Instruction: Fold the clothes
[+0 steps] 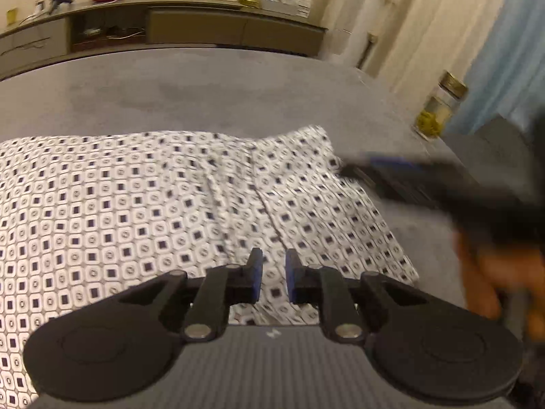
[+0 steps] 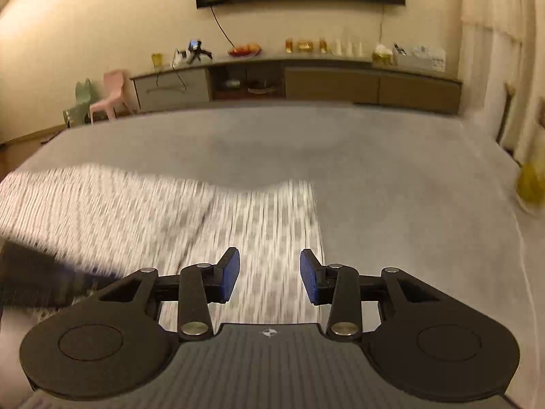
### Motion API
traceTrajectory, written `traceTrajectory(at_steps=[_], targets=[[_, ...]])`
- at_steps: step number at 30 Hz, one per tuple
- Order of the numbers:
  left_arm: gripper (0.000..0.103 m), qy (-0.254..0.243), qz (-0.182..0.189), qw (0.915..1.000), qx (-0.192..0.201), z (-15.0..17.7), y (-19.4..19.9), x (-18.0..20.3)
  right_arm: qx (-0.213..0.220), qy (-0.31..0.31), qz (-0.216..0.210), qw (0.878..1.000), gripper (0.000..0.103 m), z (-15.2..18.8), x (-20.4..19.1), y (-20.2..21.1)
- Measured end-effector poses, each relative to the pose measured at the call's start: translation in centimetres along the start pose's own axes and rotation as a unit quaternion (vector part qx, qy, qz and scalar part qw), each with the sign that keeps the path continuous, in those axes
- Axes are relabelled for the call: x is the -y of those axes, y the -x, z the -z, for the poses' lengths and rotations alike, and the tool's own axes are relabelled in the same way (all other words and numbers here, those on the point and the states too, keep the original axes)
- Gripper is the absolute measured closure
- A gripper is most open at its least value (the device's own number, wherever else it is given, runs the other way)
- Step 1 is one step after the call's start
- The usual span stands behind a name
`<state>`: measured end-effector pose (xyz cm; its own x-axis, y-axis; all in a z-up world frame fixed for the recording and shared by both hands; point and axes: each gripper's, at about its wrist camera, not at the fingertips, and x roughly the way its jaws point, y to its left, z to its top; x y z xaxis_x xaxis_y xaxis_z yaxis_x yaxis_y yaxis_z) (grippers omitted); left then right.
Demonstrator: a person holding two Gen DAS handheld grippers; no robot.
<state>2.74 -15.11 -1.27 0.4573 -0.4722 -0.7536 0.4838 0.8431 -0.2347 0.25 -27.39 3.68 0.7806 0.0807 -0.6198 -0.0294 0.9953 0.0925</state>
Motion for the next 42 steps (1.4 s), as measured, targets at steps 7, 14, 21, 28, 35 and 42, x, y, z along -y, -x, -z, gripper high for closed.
traceTrajectory(at_steps=[7,14,21,28,35,42], targets=[[0.088,-0.019,-0.002,0.9997,-0.013,1.6,-0.3,1.0,-0.053,0.014,0.026,0.998,0.061,-1.9,-0.2,-7.1],[0.087,-0.015,0.003,0.9998,-0.01,1.1,-1.0,0.2,-0.055,-0.032,-0.041,0.997,0.061,1.7,0.2,0.5],[0.085,-0.004,-0.01,0.9999,0.009,-1.3,-0.6,0.3,-0.063,0.003,-0.005,0.998,0.057,3.8,-1.5,1.2],[0.08,-0.034,-0.078,0.9964,0.0,-7.0,-5.7,0.4,-0.056,0.025,0.005,0.998,0.053,4.1,-2.0,1.2],[0.08,-0.03,-0.105,0.994,-0.002,-6.4,-6.9,-0.1,-0.049,0.029,0.0,0.998,0.053,4.9,-1.5,1.9],[0.074,0.002,-0.034,0.9993,0.018,-5.0,-1.8,0.7,-0.048,-0.016,0.007,0.999,0.023,5.8,-0.3,4.0]])
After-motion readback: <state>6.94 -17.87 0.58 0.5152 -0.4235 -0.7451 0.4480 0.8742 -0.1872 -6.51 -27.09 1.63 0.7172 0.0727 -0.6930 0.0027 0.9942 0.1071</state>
